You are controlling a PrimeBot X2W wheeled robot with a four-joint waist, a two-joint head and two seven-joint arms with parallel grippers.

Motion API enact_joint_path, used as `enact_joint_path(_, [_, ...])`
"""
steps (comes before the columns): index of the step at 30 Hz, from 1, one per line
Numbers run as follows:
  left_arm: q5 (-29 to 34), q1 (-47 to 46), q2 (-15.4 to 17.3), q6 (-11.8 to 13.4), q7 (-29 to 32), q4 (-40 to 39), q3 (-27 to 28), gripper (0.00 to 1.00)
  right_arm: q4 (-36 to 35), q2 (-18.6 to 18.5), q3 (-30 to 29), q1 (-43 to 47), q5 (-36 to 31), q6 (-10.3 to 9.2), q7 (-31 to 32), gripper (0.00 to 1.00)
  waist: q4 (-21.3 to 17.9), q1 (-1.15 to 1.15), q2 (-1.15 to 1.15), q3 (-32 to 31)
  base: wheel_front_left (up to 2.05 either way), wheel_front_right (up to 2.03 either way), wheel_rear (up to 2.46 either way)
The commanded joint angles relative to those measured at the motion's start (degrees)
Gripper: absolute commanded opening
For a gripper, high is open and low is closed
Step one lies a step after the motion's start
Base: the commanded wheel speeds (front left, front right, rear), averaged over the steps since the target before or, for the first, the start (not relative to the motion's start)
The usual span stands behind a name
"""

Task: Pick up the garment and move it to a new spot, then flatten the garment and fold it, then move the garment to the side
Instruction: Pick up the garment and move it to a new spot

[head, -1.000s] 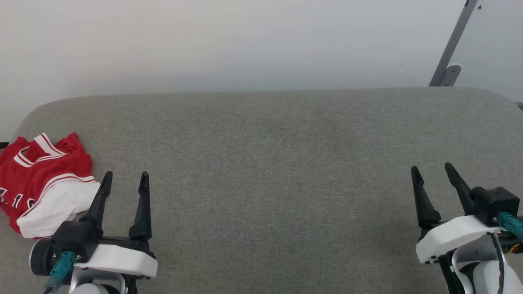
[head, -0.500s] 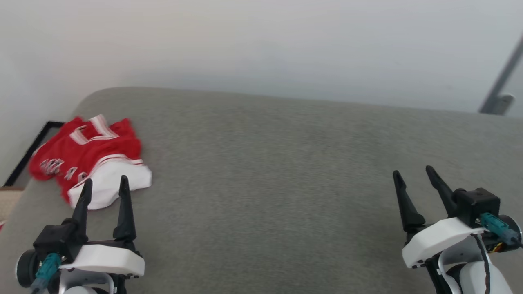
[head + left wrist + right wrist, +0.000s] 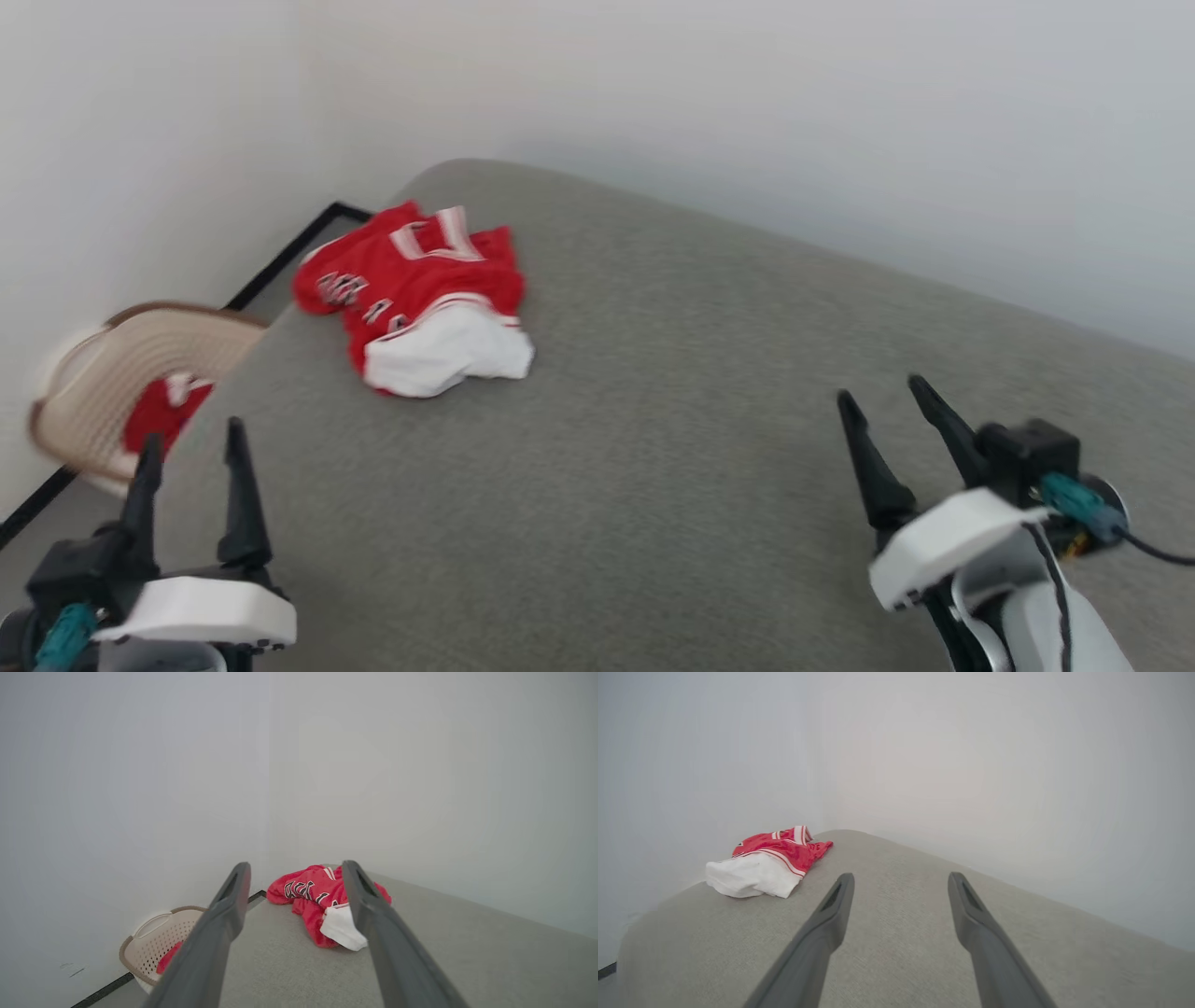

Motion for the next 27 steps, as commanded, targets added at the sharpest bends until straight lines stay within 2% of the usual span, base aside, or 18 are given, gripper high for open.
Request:
enact_joint_path(1, [-0.36,0.75,-0.21,0.38,-0.28,-0.63,0.35,1.00,0.16,-0.09,0.69,-1.37,0.31,0.00,0.17,1.00,1.90,0.00,0.00,1.02,0.00,0.00,0.00])
enact_joint_path(6, [-1.16,2.00,-0.68,1.35,-0.71,-2.21,1.67,1.00,1.74,-0.65,2.99,-4.38,1.07,0.00,-0.06,1.00,2.72,0.00,0.00,2.29,0.00,0.00,0.00])
enact_joint_path(13, [-1.63,-0.43,-0.85,0.96,-0.86,-1.84,1.24,1.00,2.99,-1.64,3.06,-5.28,1.97,0.00,-0.68,1.00,2.70,0.00,0.00,3.02,0.00,0.00,0.00])
enact_joint_path(20, [-2.66,-9.19,-0.07,-2.05,-0.56,4.32,-0.94,1.00,0.72,-2.37,-0.44,-3.61,1.23,0.00,0.19,1.00,1.90,0.00,0.00,4.04,0.00,0.00,0.00])
enact_joint_path(27, [-3.56,-19.93,1.55,-4.55,-0.95,14.88,-1.07,1.00,-3.58,-3.27,-1.82,-4.97,0.06,0.00,2.88,1.00,-2.71,0.00,0.00,8.38,0.00,0.00,0.00])
